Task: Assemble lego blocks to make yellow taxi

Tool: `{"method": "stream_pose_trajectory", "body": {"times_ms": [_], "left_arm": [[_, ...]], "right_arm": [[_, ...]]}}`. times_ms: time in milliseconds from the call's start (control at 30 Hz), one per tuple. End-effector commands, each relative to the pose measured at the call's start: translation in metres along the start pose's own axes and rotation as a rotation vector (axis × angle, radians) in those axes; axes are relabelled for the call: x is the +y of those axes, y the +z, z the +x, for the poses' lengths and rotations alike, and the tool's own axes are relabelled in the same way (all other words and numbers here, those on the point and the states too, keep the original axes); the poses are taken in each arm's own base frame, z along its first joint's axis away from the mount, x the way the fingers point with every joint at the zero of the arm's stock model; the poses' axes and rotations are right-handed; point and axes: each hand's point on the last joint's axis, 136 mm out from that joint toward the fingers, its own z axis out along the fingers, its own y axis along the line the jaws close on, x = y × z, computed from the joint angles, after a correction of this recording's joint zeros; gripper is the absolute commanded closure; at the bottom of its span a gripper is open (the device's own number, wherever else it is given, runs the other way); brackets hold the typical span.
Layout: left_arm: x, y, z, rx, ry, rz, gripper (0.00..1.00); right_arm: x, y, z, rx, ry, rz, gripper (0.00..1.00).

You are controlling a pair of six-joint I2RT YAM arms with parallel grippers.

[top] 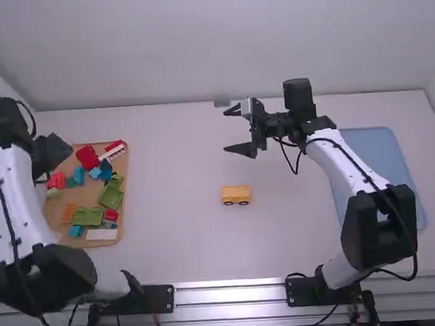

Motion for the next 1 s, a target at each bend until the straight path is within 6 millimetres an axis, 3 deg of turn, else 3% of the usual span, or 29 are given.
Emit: {"method": "stream_pose_trajectory", "body": {"times_ms": [0,167,267,333,467,600,700,800,967], "left_arm": [[-0.024,0.011,-0.001,0.04,0.108,0.045,0.01],[-0.031,0.056,-0.011,0.106,0.258,0.021,0.01],[-0.016,0.081,-0.008,0.183,0.273,-0.006,0.01],[0.009,0.104,-0.004,0.265,0.261,-0.037,0.01],[0.039,0.13,-0.003,0.33,0.304,-0.048,0.01],[0.059,0.15,-0.004,0.35,0.416,0.0,0.01],[0.053,0.16,0.008,0.378,0.614,0.157,0.13],[0.052,0.169,0.02,0.386,0.759,0.238,0.18],[0.056,0.187,0.034,0.382,0.943,0.271,0.27]], "right_arm": [[-0.003,0.005,-0.011,-0.007,-0.031,-0.004,0.01],[-0.006,0.013,-0.007,0.03,-0.018,0.022,0.01],[-0.005,0.017,-0.006,0.043,-0.018,0.023,0.01],[-0.004,0.02,-0.006,0.048,-0.023,0.024,0.01],[-0.004,0.02,-0.007,0.045,-0.027,0.021,0.01],[-0.004,0.02,-0.006,0.048,-0.029,0.023,0.01],[-0.004,0.02,-0.006,0.048,-0.028,0.023,0.01],[-0.004,0.02,-0.006,0.047,-0.036,0.022,0.01],[-0.004,0.02,-0.006,0.049,-0.036,0.025,0.01]]}}
